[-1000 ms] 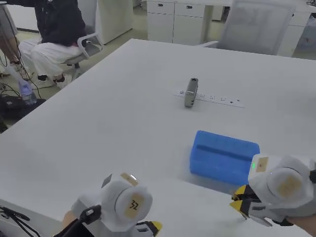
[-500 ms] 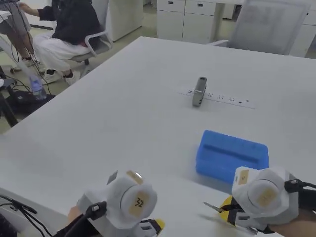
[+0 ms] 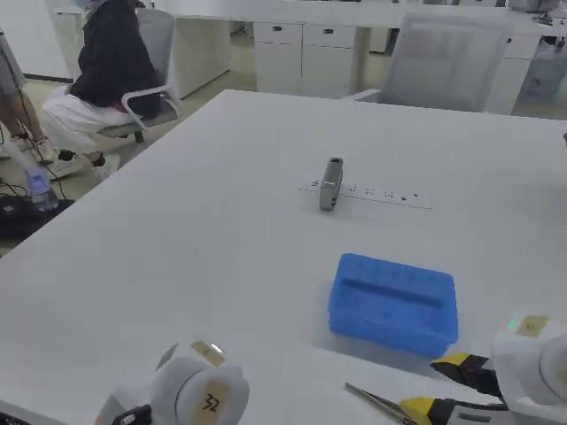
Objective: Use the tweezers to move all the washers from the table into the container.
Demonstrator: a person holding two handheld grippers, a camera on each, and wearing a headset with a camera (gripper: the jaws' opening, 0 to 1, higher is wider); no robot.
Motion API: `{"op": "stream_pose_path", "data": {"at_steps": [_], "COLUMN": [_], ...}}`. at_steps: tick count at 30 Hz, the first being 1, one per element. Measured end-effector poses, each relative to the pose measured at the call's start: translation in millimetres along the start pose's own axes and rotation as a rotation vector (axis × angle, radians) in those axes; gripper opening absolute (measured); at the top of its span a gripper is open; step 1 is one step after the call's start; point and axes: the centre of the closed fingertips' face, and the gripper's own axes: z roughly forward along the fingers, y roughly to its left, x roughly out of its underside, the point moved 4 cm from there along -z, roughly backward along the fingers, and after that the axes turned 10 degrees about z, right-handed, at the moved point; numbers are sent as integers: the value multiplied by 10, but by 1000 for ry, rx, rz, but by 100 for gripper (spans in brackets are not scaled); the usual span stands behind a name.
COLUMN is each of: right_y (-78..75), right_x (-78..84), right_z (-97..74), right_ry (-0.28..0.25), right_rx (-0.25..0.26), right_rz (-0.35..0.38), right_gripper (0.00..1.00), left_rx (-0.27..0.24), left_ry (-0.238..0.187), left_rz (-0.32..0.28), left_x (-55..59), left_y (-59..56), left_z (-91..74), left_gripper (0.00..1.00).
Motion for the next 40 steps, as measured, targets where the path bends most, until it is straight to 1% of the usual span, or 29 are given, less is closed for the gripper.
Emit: {"op": "stream_pose_path", "data": {"at_steps": [1,2,3,4,5,7,9,10,11,13,14,15,16,18,20,22,25,29,36,38,40], "right_y": [-29,-62,-106,-147,-169,-226,-260,-264,-271,-264,-260,-255,-245,-234,-231,-253,-238,-270,-326,-338,-393], "right_x": [-8,-18,-10,-9,3,17,63,84,105,160,182,194,204,191,191,201,202,230,267,280,295], "right_z": [-79,-150,-258,-346,-407,-509,-603,-637,-651,-663,-666,-666,-658,-646,-650,-651,-642,-632,-640,-640,-633], "right_ry": [-29,-57,-82,-116,-132,-169,-182,-190,-192,-180,-180,-178,-164,-168,-166,-159,-156,-141,-137,-132,-122], "right_rx": [17,34,67,99,119,170,207,227,237,254,265,267,261,263,275,286,281,280,284,287,298], "right_rz": [33,63,123,176,198,220,252,267,276,293,291,290,298,302,289,283,286,281,291,293,294], "right_gripper": [40,45,50,58,63,70,74,79,84,95,97,98,97,99,99,99,99,99,99,99,99], "left_rx": [4,9,8,8,8,7,-7,-7,-6,-7,-6,-5,-3,-12,-12,-15,-22,-23,-16,-13,-5], "left_ry": [-7,-19,-44,-48,-51,-49,-67,-70,-71,-85,-89,-90,-90,-99,-105,-94,-95,-94,-86,-82,-78], "left_rz": [-4,-11,-25,-30,-34,-37,-41,-43,-50,-63,-72,-77,-80,-81,-80,-76,-75,-72,-65,-60,-59], "left_x": [-8,-25,-57,-67,-74,-91,-133,-142,-158,-186,-199,-204,-209,-224,-230,-210,-206,-216,-227,-228,-224], "left_y": [2,2,10,24,33,58,103,110,130,153,165,169,171,180,178,180,189,197,213,226,264], "left_z": [-8,-20,-39,-52,-58,-67,-100,-106,-116,-134,-146,-151,-156,-167,-164,-152,-140,-125,-91,-72,-24], "left_gripper": [88,89,90,90,91,93,94,95,97,99,99,99,99,99,99,99,99,99,99,99,99]}}
